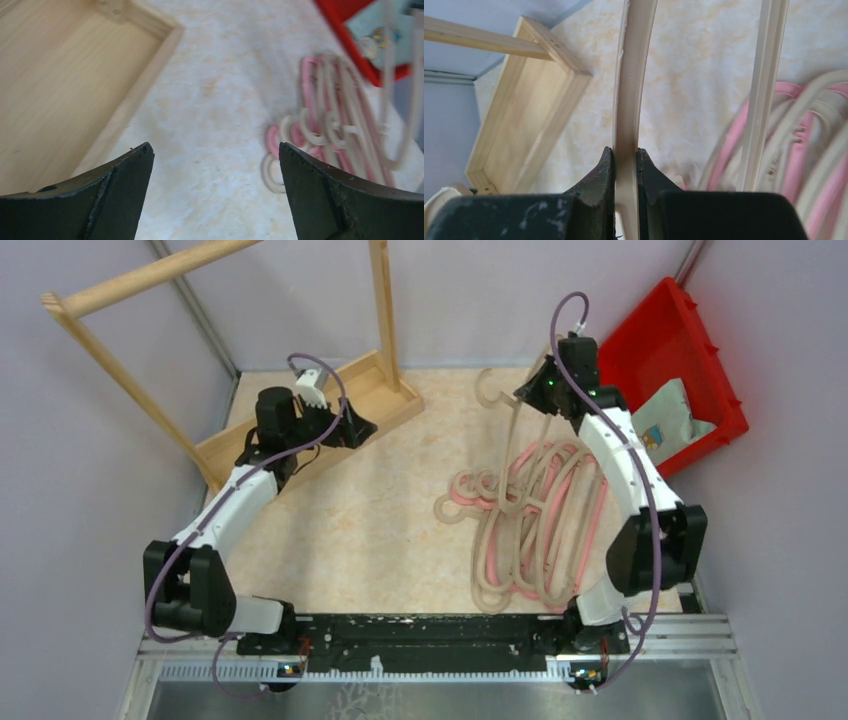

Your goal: Organize the hangers

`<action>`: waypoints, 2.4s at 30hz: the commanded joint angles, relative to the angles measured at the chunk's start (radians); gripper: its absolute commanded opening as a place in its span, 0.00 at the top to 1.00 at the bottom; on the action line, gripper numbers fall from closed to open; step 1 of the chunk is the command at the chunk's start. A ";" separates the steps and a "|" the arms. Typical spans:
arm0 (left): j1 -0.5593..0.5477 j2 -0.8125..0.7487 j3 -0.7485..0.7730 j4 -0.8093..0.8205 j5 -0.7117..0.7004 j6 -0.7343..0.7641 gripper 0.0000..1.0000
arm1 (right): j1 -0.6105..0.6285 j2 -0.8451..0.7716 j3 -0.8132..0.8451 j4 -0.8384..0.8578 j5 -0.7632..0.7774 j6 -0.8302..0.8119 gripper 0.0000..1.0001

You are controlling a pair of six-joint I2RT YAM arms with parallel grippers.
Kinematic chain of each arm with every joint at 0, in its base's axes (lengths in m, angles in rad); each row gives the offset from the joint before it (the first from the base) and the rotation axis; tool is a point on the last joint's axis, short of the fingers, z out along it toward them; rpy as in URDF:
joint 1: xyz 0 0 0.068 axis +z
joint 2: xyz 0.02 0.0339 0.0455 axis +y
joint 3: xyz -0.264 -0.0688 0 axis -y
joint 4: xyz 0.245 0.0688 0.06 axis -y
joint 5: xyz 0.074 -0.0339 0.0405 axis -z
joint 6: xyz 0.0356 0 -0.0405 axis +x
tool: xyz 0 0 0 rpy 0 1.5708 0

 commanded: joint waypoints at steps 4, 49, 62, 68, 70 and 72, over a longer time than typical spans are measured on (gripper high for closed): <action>-0.209 -0.082 -0.012 0.173 0.109 -0.105 0.00 | 0.091 0.270 0.221 0.171 -0.079 0.127 1.00; -0.476 0.146 0.068 0.109 -0.520 -0.096 1.00 | 0.218 0.275 0.298 0.273 -0.436 0.417 0.90; -0.470 -0.027 0.201 -0.258 -1.040 -0.045 1.00 | 0.025 0.158 0.224 -0.121 -0.176 0.075 0.31; -0.468 -0.061 0.285 -0.471 -1.097 -0.145 1.00 | 0.011 0.074 0.118 -0.165 -0.078 -0.007 0.31; -0.468 -0.125 0.225 -0.437 -1.036 -0.136 1.00 | 0.010 0.062 0.081 -0.149 -0.081 0.001 0.31; -0.468 -0.223 0.082 -0.322 -0.957 -0.082 1.00 | 0.011 0.059 0.054 -0.132 -0.090 0.008 0.31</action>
